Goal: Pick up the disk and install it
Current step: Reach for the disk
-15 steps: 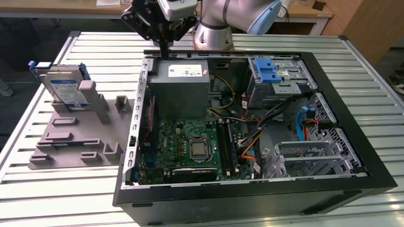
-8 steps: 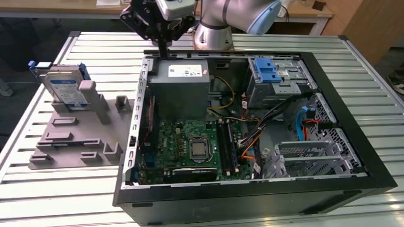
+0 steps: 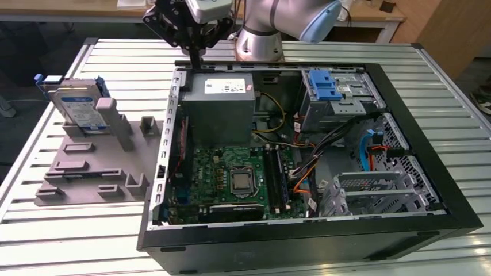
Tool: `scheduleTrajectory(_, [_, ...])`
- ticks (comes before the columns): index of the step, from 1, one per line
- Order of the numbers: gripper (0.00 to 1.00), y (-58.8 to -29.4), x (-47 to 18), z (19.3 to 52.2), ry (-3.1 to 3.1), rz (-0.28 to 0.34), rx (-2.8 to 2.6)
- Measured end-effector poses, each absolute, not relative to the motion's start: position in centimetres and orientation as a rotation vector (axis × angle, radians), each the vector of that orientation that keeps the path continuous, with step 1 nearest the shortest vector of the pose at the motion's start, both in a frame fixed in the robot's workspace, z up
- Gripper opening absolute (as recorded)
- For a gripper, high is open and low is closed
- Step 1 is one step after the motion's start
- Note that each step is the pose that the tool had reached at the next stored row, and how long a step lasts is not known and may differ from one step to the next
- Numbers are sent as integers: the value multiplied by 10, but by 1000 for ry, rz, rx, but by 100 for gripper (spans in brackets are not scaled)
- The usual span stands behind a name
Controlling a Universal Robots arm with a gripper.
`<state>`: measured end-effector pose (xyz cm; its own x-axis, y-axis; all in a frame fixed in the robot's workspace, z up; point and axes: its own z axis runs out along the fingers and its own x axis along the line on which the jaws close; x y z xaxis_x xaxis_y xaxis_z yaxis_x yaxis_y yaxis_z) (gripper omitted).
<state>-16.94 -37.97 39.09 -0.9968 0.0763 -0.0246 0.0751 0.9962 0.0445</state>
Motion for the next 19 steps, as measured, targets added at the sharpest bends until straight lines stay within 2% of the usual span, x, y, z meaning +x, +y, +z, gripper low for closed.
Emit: scheduleTrajectory(19, [11,-376,-187,390,3112,68,118])
